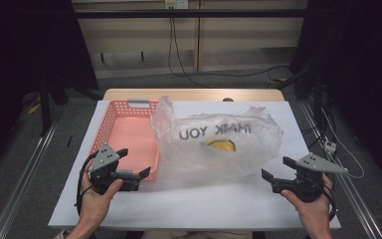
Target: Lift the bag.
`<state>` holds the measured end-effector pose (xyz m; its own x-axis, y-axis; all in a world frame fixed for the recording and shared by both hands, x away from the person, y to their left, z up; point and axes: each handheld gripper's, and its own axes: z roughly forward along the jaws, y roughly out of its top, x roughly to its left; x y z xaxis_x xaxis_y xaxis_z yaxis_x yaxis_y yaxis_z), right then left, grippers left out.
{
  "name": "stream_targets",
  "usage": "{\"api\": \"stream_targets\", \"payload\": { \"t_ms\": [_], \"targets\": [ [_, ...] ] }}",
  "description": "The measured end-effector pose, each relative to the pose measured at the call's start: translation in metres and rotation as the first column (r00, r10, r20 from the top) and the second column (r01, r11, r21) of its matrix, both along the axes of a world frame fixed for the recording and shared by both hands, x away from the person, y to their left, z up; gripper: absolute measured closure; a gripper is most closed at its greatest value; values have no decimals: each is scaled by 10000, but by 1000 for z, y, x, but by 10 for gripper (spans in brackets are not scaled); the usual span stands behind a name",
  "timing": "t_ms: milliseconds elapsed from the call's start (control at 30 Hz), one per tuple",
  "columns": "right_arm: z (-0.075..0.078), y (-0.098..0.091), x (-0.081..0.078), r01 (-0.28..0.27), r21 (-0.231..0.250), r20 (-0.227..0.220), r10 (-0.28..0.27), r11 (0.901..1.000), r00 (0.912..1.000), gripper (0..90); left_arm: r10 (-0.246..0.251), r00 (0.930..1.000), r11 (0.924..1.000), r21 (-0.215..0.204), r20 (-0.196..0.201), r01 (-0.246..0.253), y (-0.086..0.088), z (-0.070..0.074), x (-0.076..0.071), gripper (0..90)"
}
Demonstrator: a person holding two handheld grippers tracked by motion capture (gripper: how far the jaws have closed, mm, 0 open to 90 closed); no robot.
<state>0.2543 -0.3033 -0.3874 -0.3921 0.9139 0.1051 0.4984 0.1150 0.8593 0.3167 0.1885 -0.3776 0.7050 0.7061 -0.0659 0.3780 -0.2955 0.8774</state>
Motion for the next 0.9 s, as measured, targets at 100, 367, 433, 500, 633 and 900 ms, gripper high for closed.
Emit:
{"api": "stream_targets", "payload": {
  "t_ms": [100,367,433,500,633,900],
  "targets": [
    [-7,1,-3,-25,0,-179,25,10000,9998,137,-24,10000,10000,-5,52,24,2,-6,-8,50],
    [-24,1,-8,89,216,-427,-80,9997,9991,137,-39,10000,9998,209,-39,39,7,-19,-22,52],
    [-27,1,-9,167,315,-424,-154,9994,9990,139,3,9999,10000,87,126,-4,8,-23,-25,54],
    [-31,1,-10,230,355,-446,-214,9991,9988,142,18,9999,10000,77,136,-19,9,-24,-26,55],
    [-35,3,-11,148,437,-579,-123,9989,9982,146,140,9998,9999,59,173,-141,15,-30,-33,55],
    [-36,3,-10,136,397,-535,-115,9991,9985,145,296,9994,9995,-154,173,-293,20,-32,-32,60]
  ]
}}
